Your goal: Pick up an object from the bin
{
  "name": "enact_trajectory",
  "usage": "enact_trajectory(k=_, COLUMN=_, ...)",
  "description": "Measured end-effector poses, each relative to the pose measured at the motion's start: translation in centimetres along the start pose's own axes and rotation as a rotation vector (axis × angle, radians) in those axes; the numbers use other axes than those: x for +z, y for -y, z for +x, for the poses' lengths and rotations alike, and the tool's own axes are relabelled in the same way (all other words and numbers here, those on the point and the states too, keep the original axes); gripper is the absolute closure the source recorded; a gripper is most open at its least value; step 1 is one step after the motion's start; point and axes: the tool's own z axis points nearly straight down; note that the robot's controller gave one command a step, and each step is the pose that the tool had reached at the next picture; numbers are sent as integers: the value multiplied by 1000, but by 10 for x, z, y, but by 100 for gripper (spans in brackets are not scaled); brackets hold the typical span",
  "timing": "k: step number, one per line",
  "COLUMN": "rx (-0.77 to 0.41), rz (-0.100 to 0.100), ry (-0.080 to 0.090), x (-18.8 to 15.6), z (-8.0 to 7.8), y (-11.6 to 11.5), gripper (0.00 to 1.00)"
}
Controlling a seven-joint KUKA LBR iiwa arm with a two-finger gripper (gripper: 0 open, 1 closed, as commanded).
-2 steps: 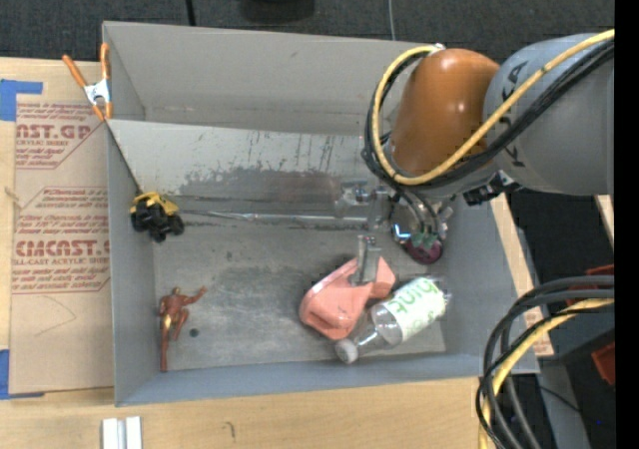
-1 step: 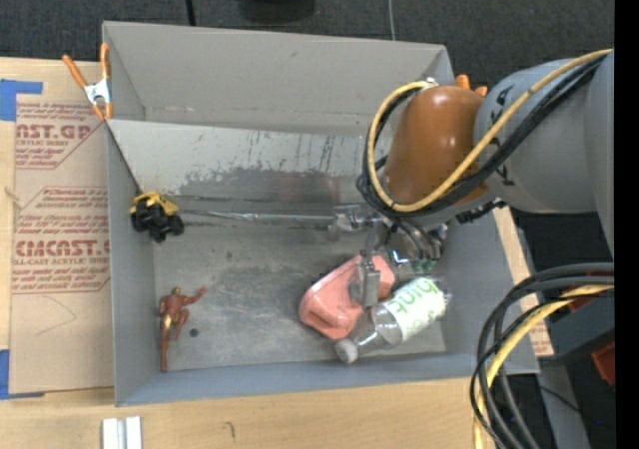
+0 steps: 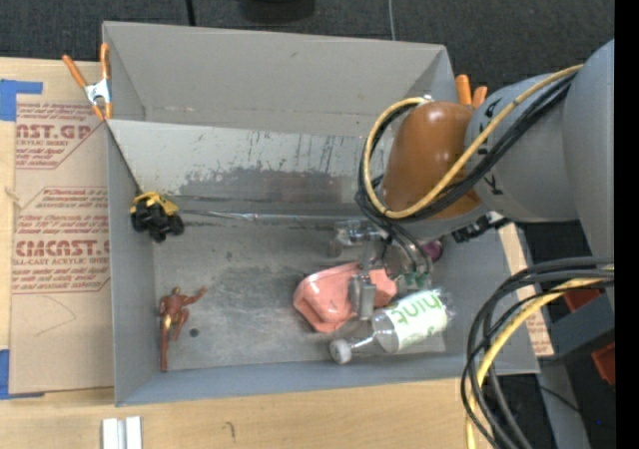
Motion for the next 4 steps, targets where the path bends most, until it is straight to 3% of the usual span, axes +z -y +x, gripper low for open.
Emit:
enact_trajectory(k=1, rx=0, rz=1, ry=7, x=0, z=-1, y=0, gripper=0)
enact_trajectory(k=2, rx=1, rz=1, ry=7, x=1, z=-1, y=0, gripper=0)
enact_trajectory(k=3, rx=76, rz=8, ry=25, x=4, z=18, y=-5, gripper=0)
enact_trajectory(k=4, rx=107, rz=8, ry=30, x=13, z=36, y=-10, gripper=100)
